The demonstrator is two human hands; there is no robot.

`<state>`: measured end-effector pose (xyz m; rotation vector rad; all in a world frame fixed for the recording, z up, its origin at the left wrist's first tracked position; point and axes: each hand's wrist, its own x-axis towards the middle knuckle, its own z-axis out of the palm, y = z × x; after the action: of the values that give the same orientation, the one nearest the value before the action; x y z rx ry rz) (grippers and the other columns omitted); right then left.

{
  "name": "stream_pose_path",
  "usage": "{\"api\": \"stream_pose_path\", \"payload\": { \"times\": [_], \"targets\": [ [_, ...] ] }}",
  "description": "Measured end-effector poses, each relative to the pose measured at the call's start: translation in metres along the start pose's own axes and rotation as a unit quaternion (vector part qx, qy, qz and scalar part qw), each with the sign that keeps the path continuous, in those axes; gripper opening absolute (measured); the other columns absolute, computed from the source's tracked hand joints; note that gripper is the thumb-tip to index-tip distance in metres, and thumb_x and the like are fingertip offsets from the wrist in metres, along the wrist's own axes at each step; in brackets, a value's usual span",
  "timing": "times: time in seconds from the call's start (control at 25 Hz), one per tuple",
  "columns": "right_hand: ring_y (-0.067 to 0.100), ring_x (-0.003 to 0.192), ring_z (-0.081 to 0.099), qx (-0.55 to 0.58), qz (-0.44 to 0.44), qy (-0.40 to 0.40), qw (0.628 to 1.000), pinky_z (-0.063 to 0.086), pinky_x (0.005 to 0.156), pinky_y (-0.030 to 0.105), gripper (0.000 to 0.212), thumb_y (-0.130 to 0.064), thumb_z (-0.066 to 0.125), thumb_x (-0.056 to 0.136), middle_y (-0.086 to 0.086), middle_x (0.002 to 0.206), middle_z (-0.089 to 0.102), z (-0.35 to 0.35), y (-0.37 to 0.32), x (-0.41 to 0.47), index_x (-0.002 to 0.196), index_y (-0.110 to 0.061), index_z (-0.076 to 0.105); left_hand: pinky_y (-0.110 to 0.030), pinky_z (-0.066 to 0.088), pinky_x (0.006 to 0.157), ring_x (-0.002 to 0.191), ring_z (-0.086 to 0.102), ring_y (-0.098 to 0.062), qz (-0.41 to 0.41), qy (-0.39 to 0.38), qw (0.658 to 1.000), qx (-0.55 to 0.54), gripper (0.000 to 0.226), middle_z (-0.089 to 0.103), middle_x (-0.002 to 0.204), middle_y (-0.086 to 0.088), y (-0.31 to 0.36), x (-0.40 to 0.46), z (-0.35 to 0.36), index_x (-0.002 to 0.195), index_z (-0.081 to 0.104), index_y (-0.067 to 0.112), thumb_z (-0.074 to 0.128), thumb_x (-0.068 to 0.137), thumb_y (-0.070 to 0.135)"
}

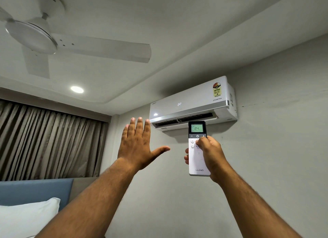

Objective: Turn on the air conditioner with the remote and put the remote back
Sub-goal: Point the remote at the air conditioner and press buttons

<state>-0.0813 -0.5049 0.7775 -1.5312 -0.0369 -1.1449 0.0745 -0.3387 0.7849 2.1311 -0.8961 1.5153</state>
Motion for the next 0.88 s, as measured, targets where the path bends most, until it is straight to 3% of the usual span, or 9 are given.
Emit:
{"api": "stream_pose_path", "payload": {
  "times": [0.88],
  "targets": [
    [0.031, 0.056, 0.072, -0.013, 0.009, 0.004, 1.0, 0.058, 0.05, 0.035, 0.012, -0.016, 0.047, 0.093, 0.023, 0.079, 0.072, -0.0079, 0.0004, 0.0017, 0.098, -0.009, 0.055, -0.044, -0.012, 0.115, 0.147, -0.018, -0.031, 0.002, 0.0, 1.0, 0.002, 0.117, -0.012, 0.161, -0.015, 0.0061, -0.0002, -0.0051, 0.147, -0.017, 0.014, -0.002, 0.062, 0.093]
  ]
}}
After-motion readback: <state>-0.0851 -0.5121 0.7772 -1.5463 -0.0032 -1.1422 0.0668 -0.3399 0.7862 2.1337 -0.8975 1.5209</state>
